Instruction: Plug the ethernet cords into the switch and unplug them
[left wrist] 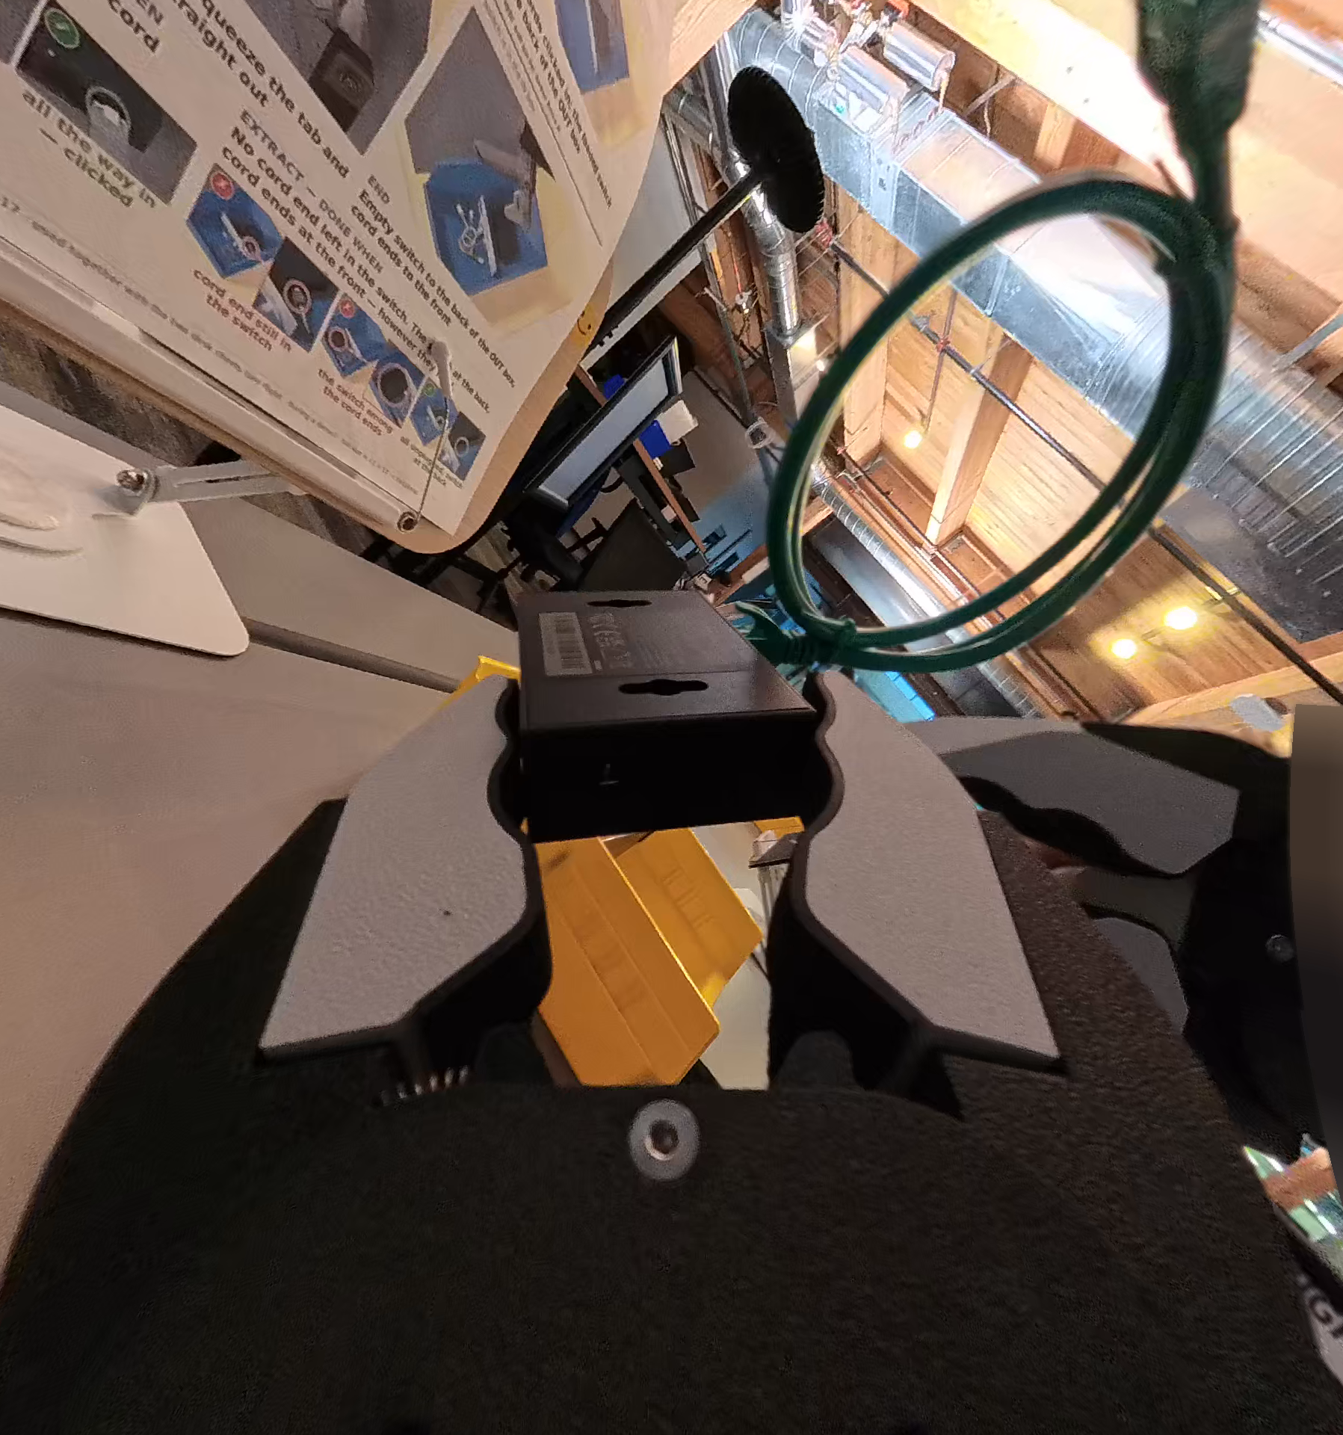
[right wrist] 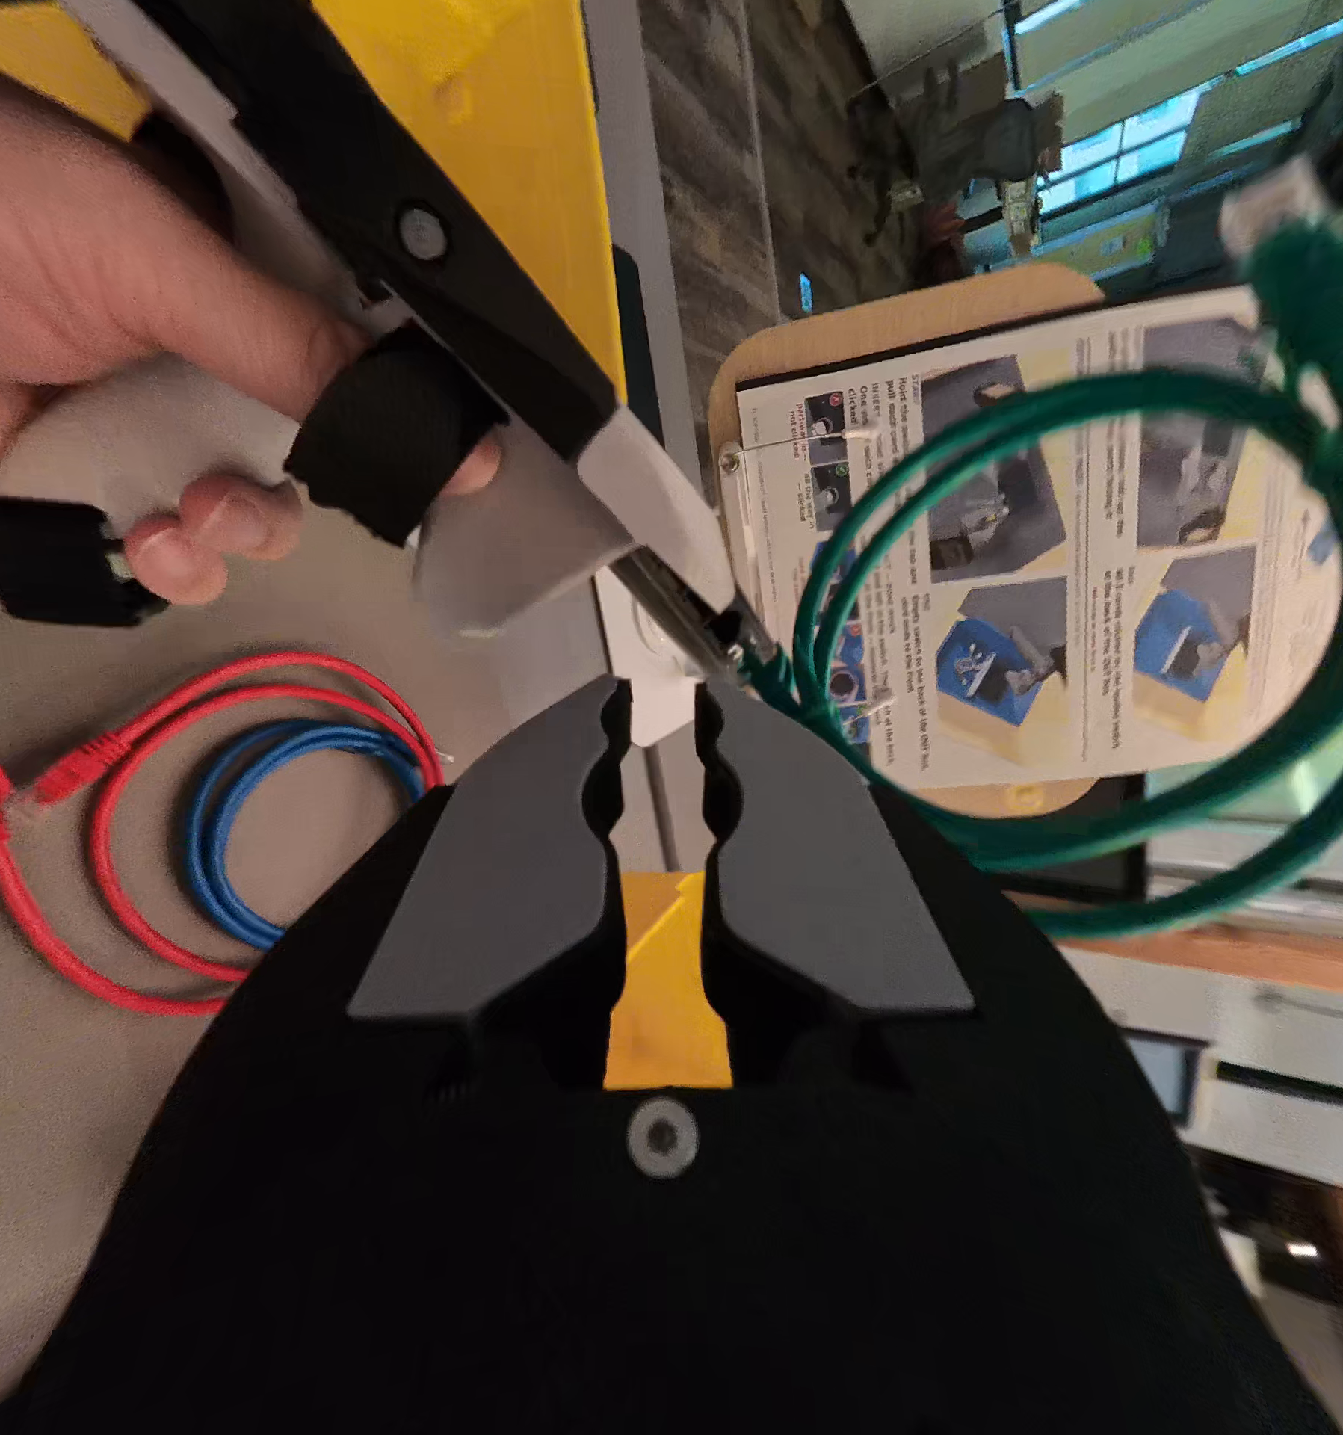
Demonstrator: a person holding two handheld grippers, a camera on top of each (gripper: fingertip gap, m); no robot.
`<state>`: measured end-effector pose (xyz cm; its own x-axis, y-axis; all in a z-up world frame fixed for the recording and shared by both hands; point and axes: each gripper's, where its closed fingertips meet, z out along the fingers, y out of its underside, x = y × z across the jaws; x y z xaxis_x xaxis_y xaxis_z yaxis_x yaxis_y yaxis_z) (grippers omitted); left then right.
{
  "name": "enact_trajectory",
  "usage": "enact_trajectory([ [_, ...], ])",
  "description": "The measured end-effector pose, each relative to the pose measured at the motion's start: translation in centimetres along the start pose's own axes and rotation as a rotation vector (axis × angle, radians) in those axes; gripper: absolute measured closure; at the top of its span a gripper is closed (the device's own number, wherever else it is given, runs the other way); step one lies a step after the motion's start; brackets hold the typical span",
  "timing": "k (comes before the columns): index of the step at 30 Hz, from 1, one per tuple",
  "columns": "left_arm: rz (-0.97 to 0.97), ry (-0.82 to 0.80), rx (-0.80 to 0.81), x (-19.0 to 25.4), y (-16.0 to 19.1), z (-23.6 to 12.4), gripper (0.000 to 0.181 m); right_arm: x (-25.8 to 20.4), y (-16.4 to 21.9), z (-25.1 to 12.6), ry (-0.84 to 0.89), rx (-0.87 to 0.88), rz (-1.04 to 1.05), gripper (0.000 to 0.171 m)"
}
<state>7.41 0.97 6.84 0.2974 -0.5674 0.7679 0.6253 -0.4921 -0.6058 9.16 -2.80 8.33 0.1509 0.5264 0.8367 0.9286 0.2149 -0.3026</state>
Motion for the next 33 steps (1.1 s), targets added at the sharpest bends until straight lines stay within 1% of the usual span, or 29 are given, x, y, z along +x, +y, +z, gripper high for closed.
enact_trajectory([
  [4,-0.007,0.011,0.013,0.1,-0.5,-0.1,0.113,0.3,1.7,-1.7,0.037,0.090,0.308,0.155],
  [6,-0.011,0.016,0.016,0.2,-0.6,-0.1,0.113,0.8,2.2,-2.0,0.063,0.186,0.508,0.152],
  [8,-0.005,0.019,0.018,0.4,-0.6,-0.1,0.113,2.1,2.7,-2.1,0.125,0.301,0.697,0.147],
  [10,0.004,0.024,0.017,0.7,-0.5,-0.2,0.113,3.0,2.9,-1.8,0.139,0.405,0.832,0.141],
  [11,0.009,0.025,0.016,0.8,-0.5,-0.2,0.113,3.2,3.0,-1.4,0.131,0.426,0.873,0.141],
  [16,0.037,0.031,0.019,1.3,-0.7,-0.3,0.112,3.0,2.3,0.5,-0.039,0.446,0.962,0.131],
  [18,0.047,0.031,0.024,1.3,-0.8,-0.3,0.113,3.3,1.8,0.6,-0.058,0.460,0.963,0.130],
  [23,0.069,0.029,0.037,1.3,-1.1,-0.3,0.113,4.4,1.4,0.8,0.004,0.465,0.947,0.138],
  [28,0.108,0.028,0.039,1.5,-1.1,-0.2,0.113,4.4,1.0,1.6,-0.025,0.465,0.945,0.142],
  [32,0.111,0.035,0.037,1.6,-1.1,-0.2,0.113,4.2,1.0,1.9,-0.023,0.469,0.918,0.158],
  [33,0.109,0.036,0.039,1.6,-1.1,-0.2,0.113,4.2,0.9,1.9,-0.021,0.476,0.913,0.158],
])
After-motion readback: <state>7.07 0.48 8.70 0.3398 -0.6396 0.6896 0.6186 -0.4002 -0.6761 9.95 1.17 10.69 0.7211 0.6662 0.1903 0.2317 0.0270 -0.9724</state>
